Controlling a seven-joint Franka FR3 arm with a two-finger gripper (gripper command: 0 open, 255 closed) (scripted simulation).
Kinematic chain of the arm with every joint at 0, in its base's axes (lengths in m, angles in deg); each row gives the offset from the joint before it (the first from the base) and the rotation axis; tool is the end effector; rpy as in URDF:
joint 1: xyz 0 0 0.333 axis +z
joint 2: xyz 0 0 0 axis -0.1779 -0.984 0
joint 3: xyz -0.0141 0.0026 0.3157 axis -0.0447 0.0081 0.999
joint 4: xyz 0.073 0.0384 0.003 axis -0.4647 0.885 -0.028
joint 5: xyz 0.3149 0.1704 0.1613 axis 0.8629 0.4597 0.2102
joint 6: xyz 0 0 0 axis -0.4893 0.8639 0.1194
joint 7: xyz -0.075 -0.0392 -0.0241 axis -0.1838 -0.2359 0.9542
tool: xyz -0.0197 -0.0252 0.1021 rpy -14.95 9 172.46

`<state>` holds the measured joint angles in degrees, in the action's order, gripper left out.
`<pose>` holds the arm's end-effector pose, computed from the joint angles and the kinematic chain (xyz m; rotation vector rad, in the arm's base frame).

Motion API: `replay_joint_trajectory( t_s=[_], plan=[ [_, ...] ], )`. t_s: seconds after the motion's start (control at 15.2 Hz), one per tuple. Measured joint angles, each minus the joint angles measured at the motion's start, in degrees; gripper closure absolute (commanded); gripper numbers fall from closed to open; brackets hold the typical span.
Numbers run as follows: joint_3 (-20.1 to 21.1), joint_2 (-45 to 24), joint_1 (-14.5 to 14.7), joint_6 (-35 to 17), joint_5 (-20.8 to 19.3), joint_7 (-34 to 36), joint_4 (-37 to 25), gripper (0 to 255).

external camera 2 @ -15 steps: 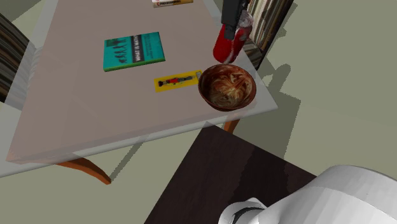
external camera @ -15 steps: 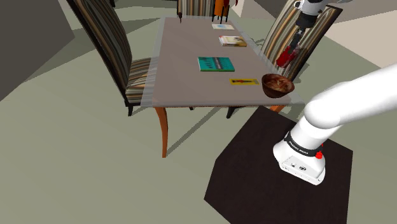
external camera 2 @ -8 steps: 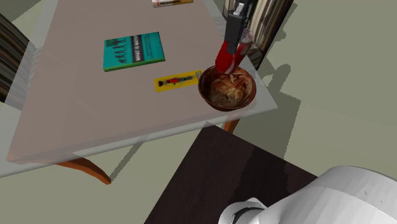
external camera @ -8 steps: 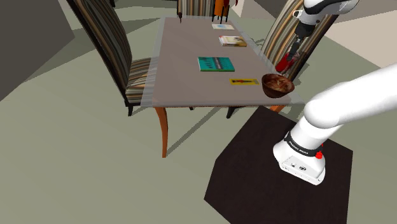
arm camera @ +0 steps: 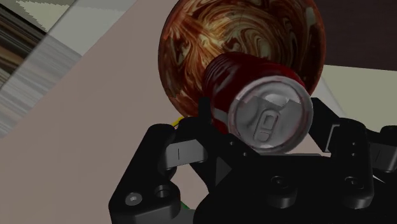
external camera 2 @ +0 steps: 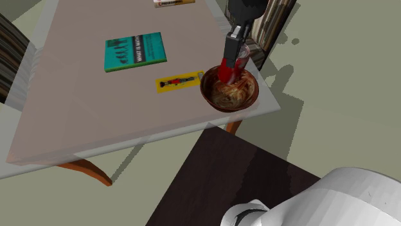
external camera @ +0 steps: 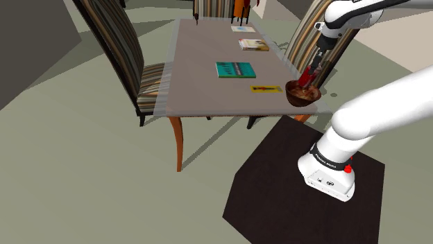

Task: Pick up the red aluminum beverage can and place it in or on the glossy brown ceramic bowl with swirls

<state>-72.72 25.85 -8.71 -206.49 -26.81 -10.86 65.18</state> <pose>0.2295 -0.3370 0.4141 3.1338 0.1287 0.0110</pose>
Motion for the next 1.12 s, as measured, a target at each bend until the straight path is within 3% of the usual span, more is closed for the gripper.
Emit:
replay_joint_trajectory(
  t_s=[0.26, 0.66, 0.73, 1.12],
  plan=[
    [-1.13, -1.45, 0.05, -3.25, -0.26, -0.35, 1.8, 255],
    [-1.26, -1.6, 0.04, -3.7, -0.32, -0.36, 2.07, 255],
    [-1.26, -1.6, 0.04, -3.7, -0.32, -0.36, 2.07, 0],
    [-1.26, -1.59, 0.04, -3.71, -0.32, -0.37, 2.06, 0]
  ],
)
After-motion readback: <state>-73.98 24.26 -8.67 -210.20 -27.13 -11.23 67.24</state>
